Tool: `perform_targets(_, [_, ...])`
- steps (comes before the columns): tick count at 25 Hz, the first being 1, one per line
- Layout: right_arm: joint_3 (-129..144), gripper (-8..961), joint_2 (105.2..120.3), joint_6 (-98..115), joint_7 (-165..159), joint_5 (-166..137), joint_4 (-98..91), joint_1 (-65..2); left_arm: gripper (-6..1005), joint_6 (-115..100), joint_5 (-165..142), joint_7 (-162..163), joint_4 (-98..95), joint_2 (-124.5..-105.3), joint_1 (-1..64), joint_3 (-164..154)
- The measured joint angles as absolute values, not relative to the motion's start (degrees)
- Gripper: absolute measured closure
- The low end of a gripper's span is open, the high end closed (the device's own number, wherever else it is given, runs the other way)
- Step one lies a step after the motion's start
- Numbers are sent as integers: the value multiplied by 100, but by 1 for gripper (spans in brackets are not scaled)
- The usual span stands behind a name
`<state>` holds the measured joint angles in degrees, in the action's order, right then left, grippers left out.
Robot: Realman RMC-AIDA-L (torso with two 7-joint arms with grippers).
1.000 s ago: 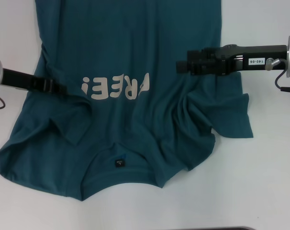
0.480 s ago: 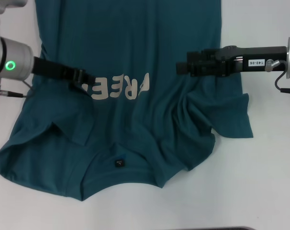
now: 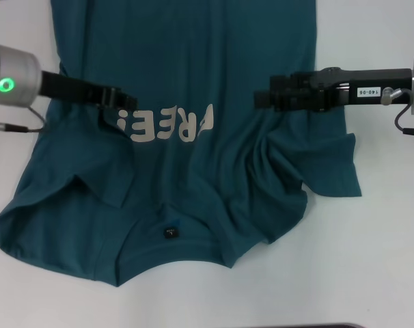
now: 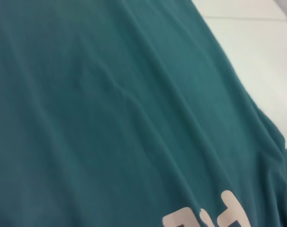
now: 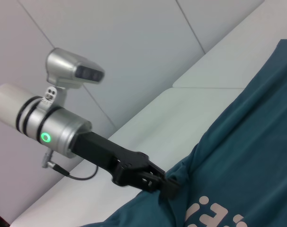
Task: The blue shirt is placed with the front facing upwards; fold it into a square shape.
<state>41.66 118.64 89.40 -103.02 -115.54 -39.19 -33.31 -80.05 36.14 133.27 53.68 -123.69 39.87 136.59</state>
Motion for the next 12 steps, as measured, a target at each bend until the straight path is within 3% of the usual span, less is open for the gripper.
perform_targets(12, [4166,100,11864,8938,-10301,-11549,-3924,-3328,899,-8231,3736,13407,5976,-12264,3341,13831])
